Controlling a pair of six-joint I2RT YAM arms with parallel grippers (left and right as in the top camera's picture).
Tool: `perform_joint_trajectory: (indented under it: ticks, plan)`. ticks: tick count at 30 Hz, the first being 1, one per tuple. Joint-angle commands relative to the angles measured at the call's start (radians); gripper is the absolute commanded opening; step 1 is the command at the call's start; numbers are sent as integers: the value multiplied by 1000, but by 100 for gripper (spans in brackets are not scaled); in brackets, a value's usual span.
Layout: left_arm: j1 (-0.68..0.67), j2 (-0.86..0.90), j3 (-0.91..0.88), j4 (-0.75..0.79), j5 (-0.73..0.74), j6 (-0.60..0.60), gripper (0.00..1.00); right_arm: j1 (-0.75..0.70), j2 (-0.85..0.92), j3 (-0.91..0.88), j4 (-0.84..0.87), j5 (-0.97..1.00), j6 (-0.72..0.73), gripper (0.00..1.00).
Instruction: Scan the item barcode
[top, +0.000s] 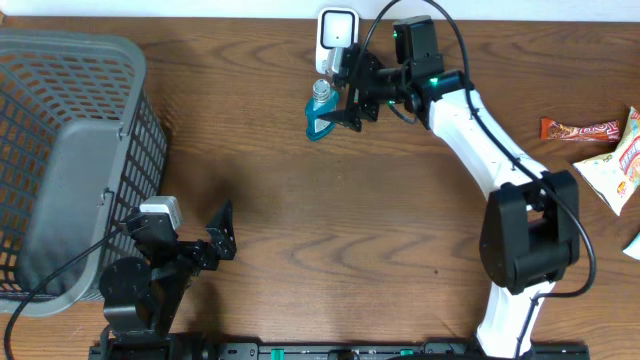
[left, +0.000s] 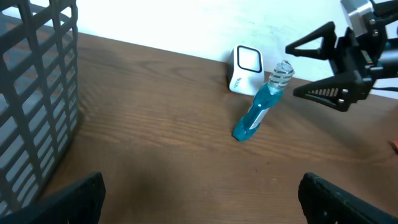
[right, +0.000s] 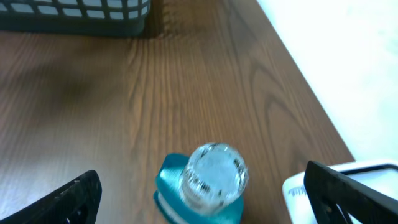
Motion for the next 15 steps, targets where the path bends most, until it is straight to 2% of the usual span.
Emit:
perform_joint_trajectory:
  ticks: [1, 15]
  plan:
    - [-2, -2, -1, 1, 9, -2, 99, 2, 28, 14, 28, -39, 38, 99]
    - [-2, -2, -1, 1, 9, -2, 99, 8, 140, 14, 88, -32, 39, 99]
